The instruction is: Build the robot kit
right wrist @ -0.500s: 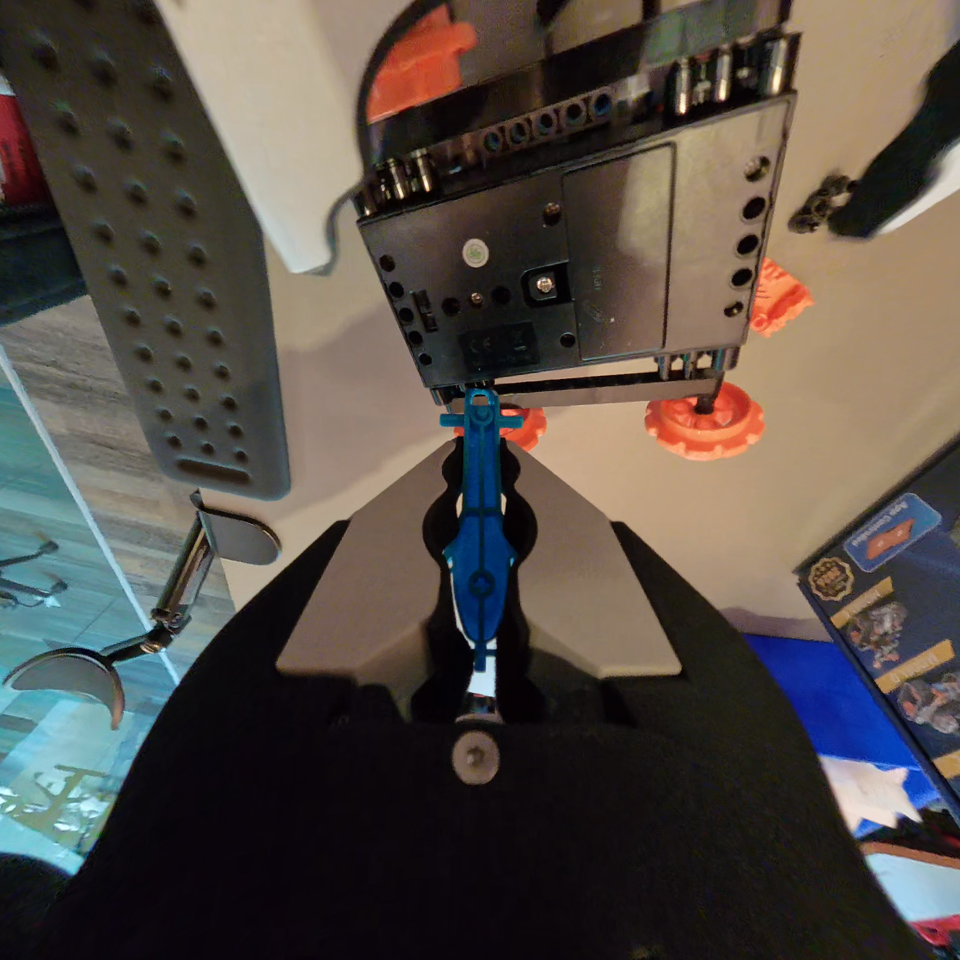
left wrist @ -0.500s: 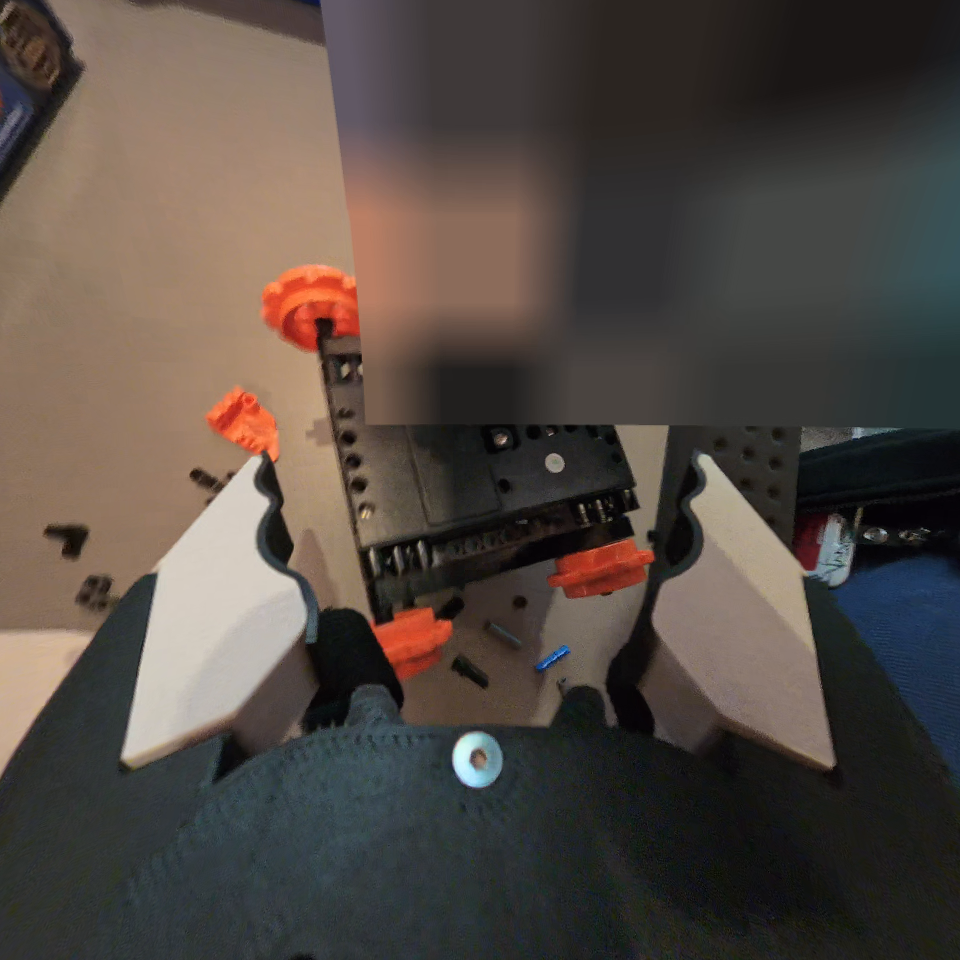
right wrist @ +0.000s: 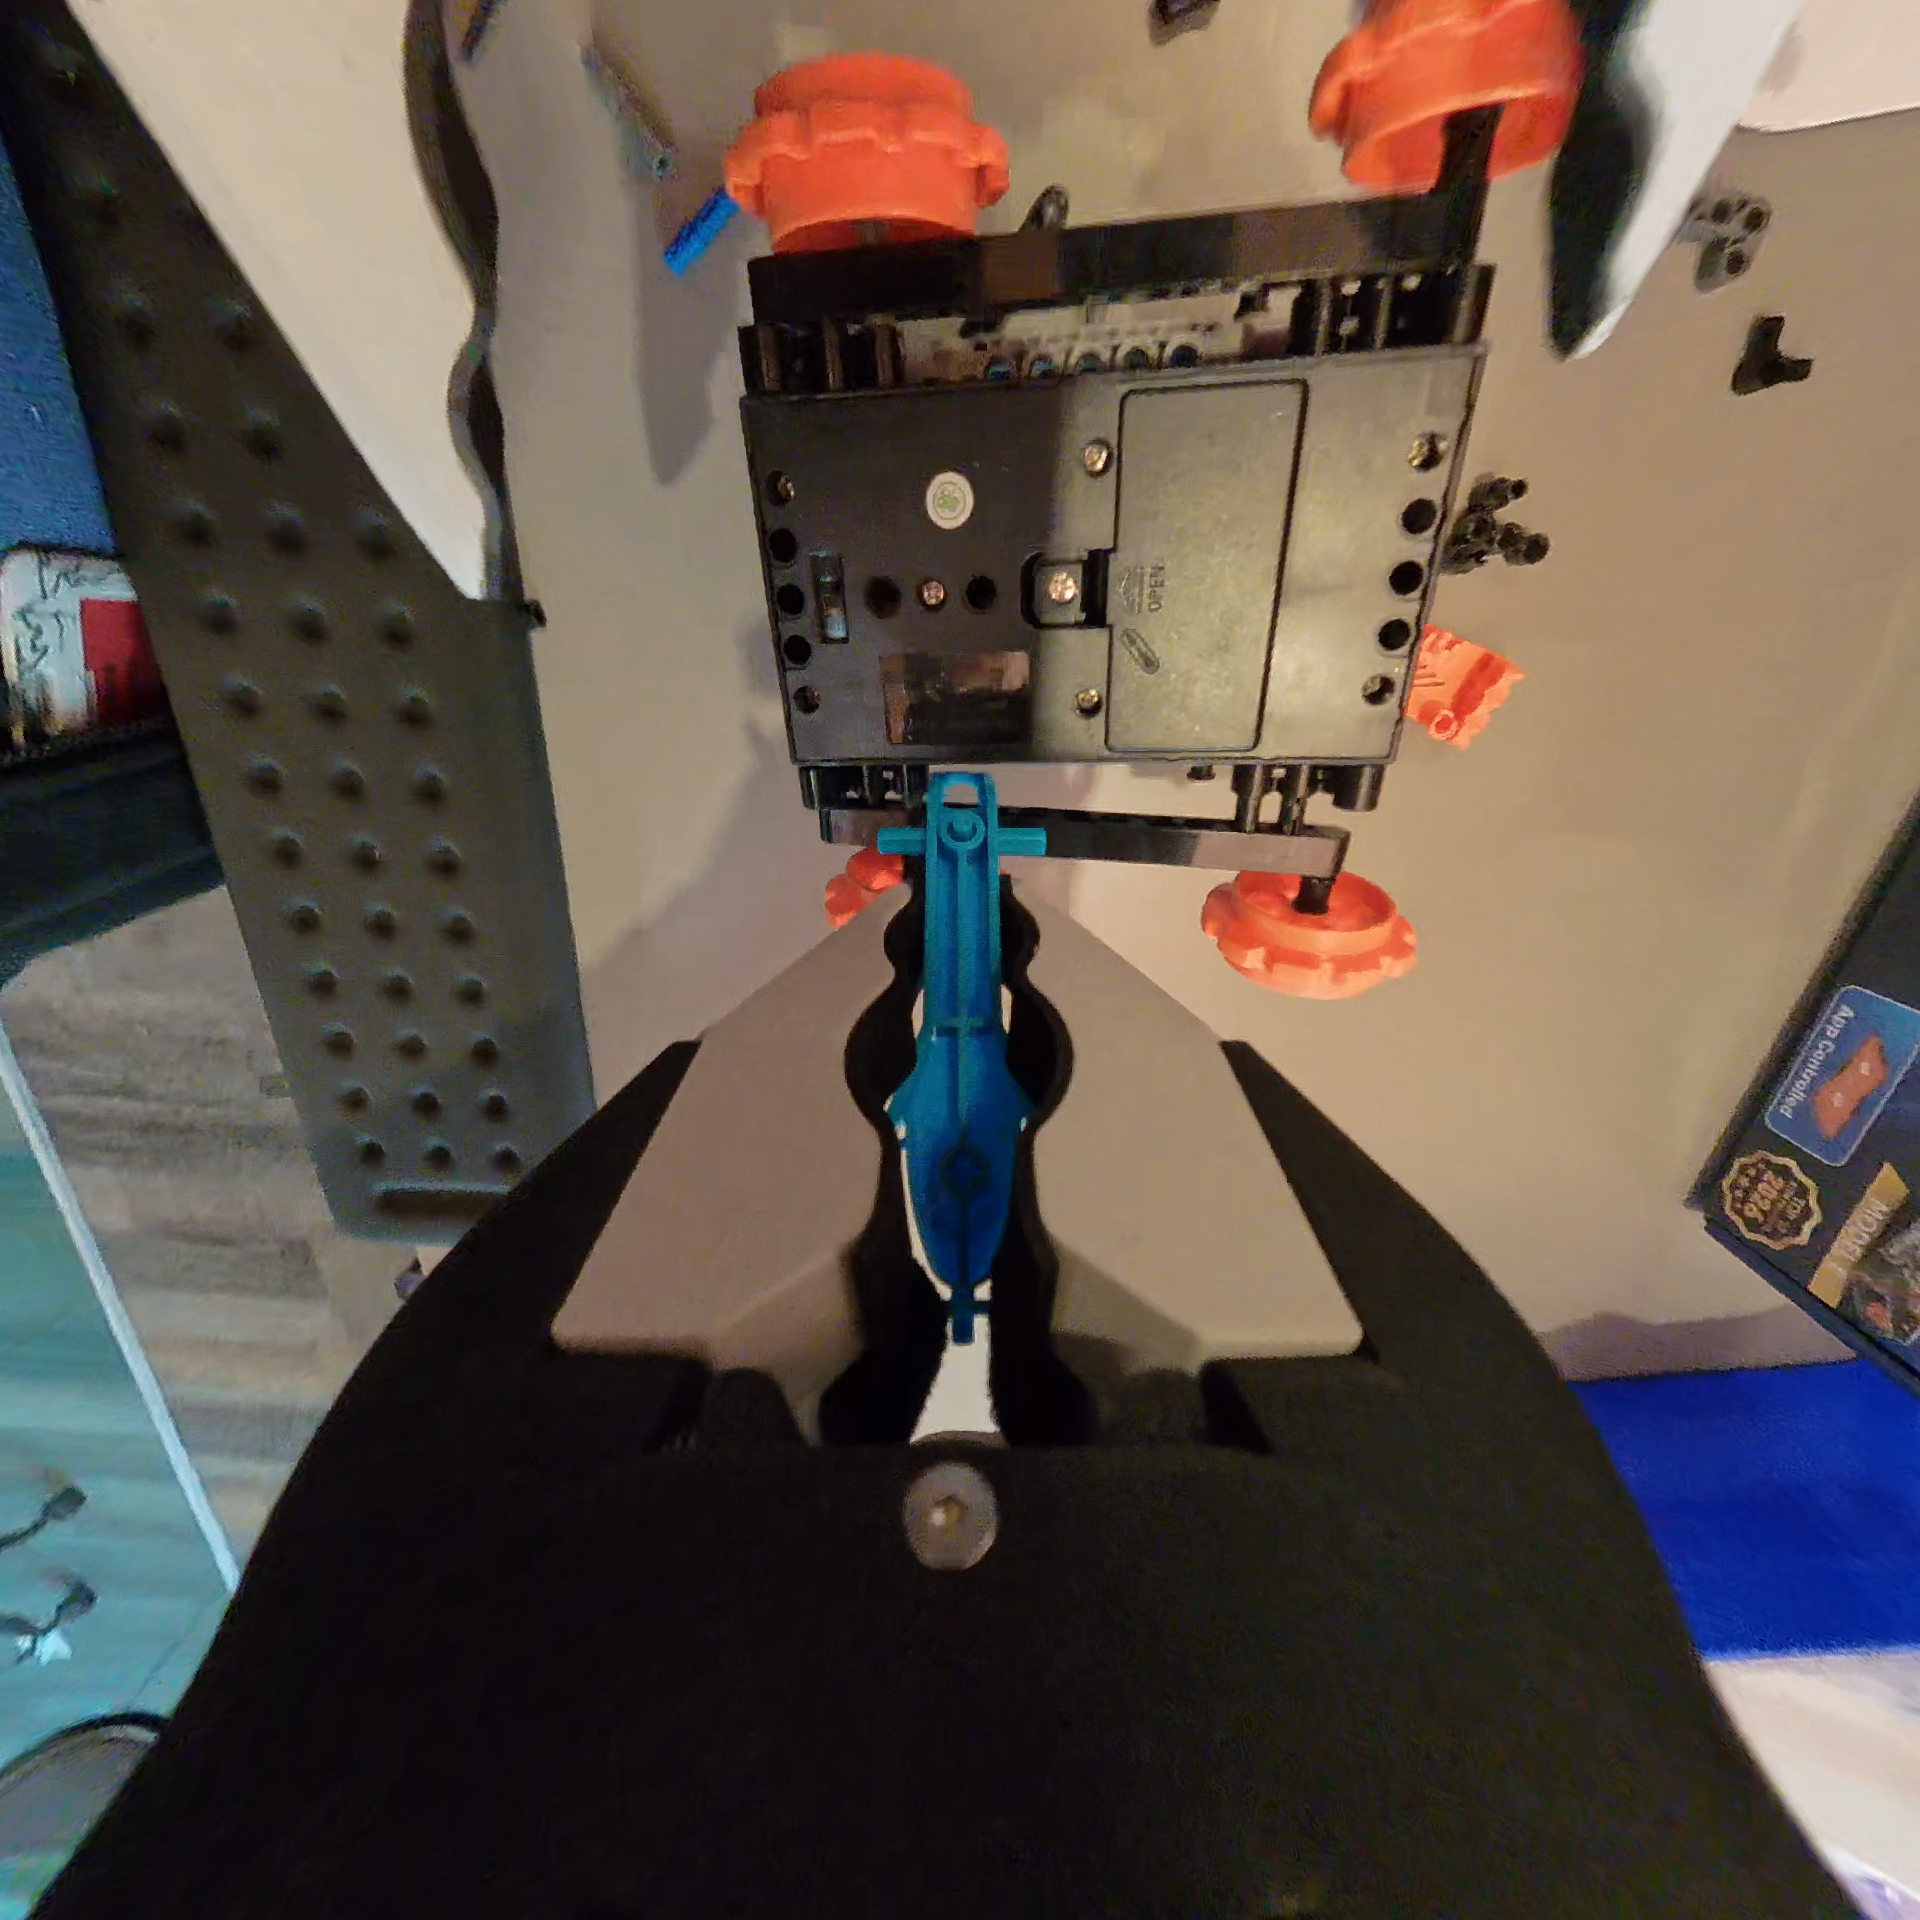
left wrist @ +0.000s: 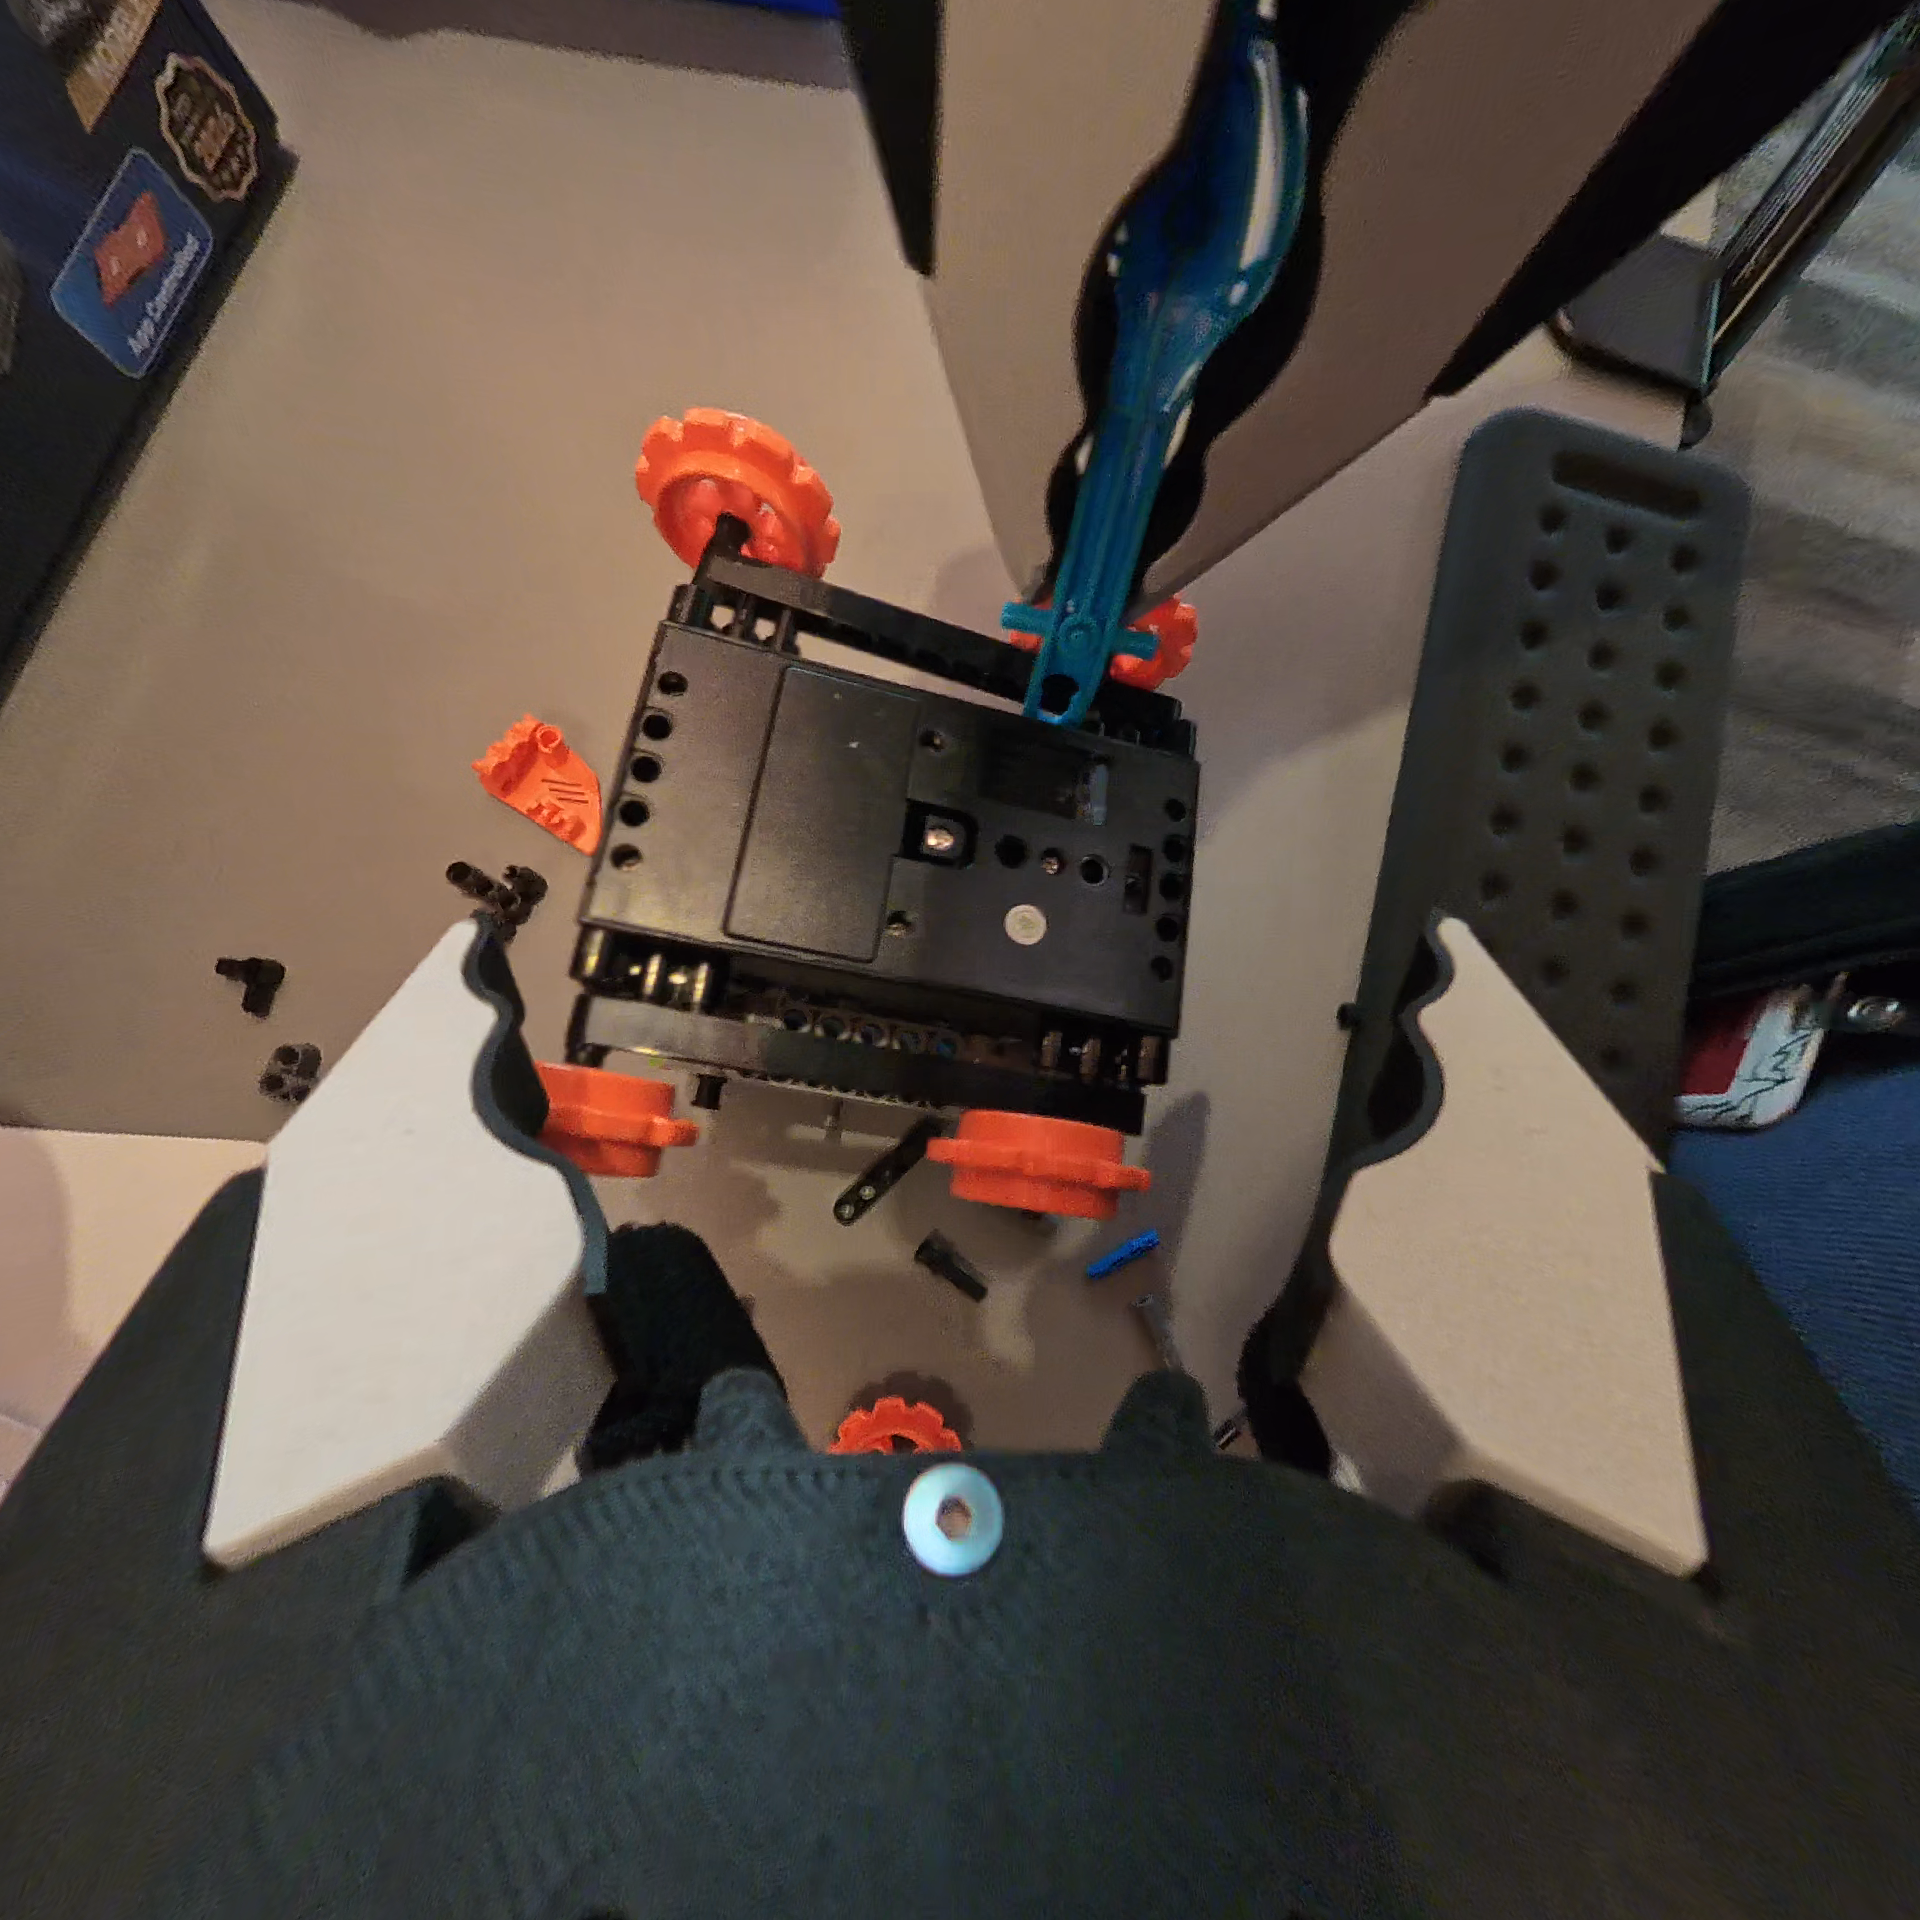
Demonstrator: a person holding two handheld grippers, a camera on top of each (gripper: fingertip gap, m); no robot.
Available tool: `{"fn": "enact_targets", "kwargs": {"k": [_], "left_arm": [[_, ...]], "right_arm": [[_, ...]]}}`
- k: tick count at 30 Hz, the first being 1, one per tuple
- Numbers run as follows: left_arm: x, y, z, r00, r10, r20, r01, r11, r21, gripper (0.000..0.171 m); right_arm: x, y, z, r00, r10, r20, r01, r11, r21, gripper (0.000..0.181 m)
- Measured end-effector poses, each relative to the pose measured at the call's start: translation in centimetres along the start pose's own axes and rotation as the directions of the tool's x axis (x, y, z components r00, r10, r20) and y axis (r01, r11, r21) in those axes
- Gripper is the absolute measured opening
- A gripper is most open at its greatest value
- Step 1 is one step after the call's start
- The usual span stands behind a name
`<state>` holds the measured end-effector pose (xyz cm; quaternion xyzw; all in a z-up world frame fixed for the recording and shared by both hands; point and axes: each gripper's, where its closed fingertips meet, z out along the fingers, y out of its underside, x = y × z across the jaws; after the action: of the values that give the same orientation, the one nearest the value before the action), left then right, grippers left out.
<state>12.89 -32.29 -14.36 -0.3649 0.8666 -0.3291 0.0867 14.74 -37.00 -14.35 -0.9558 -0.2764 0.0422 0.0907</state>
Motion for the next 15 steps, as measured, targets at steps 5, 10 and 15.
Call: {"fn": "enact_targets", "kwargs": {"k": [5, 10, 15], "left_arm": [[-1.7, 0.8, 0.9, 0.995, 0.081, 0.051, -0.077, 0.994, -0.083, 0.151], [-2.7, 1.5, 2.1, 0.993, 0.09, 0.071, -0.084, 0.992, -0.093, 0.156], [-2.6, 1.1, 2.5, 0.995, 0.084, 0.044, -0.082, 0.995, -0.05, 0.157]], "right_arm": [[0.4, -0.1, 0.5, 0.998, 0.058, -0.034, -0.056, 0.996, 0.07, 0.008], [0.1, 0.1, 0.9, 0.997, 0.048, -0.053, -0.045, 0.997, 0.055, 0.008], [0.2, 0.5, 0.9, 0.997, -0.042, -0.068, 0.04, 0.999, -0.02, 0.008]]}}
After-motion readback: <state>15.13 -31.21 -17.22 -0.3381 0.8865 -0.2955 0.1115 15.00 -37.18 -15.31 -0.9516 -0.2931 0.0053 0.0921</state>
